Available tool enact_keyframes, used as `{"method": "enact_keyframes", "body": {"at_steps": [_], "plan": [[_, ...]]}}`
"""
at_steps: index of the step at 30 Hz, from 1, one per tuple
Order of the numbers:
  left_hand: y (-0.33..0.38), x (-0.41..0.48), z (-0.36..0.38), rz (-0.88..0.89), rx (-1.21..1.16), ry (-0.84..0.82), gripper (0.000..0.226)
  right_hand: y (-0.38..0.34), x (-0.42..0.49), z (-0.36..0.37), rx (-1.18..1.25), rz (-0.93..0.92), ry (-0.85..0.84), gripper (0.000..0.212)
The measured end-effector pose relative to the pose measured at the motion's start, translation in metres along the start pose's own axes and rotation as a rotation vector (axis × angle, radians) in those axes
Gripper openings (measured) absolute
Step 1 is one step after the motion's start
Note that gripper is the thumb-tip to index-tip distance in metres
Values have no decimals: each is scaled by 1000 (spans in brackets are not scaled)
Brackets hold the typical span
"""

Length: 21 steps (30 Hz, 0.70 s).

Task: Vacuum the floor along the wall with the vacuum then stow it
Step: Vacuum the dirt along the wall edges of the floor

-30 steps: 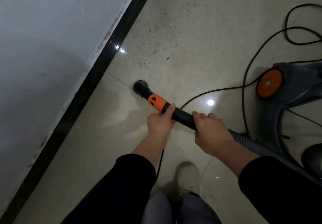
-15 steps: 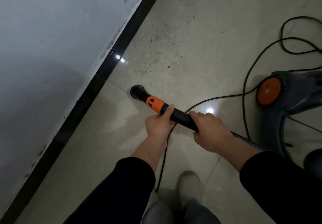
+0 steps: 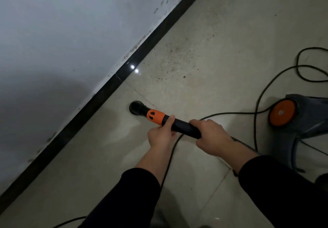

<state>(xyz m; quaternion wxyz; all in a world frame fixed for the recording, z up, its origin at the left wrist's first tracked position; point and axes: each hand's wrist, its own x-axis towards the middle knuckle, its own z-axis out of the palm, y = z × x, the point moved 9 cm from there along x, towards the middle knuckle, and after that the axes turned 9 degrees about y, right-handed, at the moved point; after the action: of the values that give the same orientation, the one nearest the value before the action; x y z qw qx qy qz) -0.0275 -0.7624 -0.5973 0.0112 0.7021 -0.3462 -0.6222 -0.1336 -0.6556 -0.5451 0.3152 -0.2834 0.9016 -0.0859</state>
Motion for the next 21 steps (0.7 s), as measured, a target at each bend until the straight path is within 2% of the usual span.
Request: {"method": "enact_keyframes", "body": {"at_steps": [9, 21], "plan": [[-6, 9, 7, 43, -208, 45, 25, 1, 24, 5, 0, -156, 55, 30], [19, 36, -15, 165, -307, 50, 27, -35, 50, 15, -64, -290, 173, 34]]}}
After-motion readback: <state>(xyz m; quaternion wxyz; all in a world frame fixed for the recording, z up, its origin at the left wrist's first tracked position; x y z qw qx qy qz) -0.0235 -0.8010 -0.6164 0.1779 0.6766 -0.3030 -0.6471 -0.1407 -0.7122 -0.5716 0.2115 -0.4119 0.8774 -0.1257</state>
